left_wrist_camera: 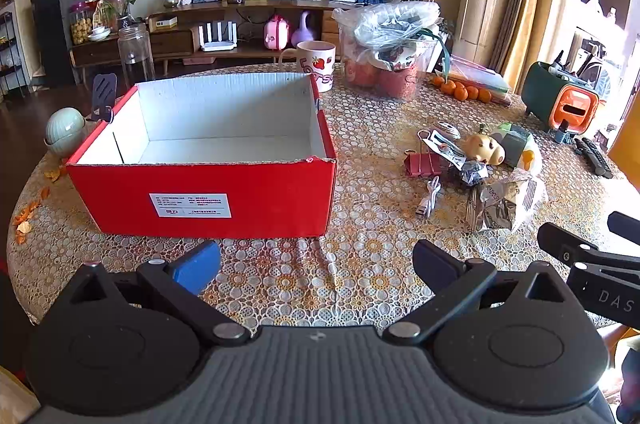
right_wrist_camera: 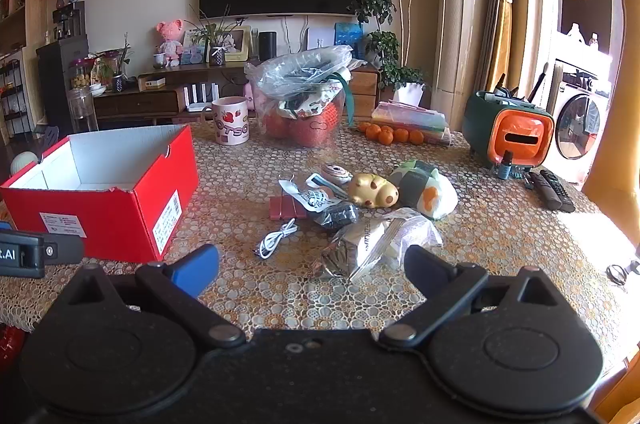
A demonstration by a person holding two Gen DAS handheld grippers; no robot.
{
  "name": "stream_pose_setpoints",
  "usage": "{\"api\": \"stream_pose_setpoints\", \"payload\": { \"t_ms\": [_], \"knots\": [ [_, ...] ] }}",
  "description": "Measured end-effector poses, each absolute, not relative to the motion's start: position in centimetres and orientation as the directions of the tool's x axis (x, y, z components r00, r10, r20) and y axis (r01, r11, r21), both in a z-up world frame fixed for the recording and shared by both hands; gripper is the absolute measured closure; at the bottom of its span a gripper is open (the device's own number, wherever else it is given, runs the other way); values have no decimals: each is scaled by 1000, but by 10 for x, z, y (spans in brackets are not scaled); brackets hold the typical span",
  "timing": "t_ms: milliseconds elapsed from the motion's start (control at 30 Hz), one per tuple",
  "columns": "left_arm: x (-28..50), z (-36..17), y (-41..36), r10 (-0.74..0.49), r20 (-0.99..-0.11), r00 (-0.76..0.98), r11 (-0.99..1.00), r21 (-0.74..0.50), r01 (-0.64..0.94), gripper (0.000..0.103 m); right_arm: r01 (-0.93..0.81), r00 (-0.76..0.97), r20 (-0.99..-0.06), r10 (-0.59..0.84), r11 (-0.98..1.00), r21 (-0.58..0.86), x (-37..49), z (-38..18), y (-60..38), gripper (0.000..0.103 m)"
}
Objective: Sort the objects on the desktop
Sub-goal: 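Move both tools toward the cluster of items on the table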
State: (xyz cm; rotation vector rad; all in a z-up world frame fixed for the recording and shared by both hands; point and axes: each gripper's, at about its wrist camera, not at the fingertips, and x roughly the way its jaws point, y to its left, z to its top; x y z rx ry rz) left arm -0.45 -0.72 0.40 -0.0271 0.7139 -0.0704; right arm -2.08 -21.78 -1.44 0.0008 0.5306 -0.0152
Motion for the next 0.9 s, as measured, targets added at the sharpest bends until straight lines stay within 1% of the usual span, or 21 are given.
{"api": "stream_pose_setpoints", "payload": {
  "t_ms": [200, 400, 700, 900],
  "knots": [
    [-3, 4, -10, -77, -649, 757, 997, -42, 65, 0, 19, 856, -517, -6, 1000, 19, -19, -16, -222, 5],
    [6, 4, -19, -84, -638, 765, 995, -13, 98, 0, 18, 858, -513, -10, 1000, 9, -13, -17, -228, 5],
    [30, -1, -57, -166, -613, 773, 973, 25, 229, 0, 32, 849, -526, -51, 998, -45, 13, -29, -251, 6],
    [53, -17, -89, -214, -625, 750, 946, 59, 319, 0, 20, 821, -569, -57, 997, -71, 44, -41, -270, 7]
  ]
}}
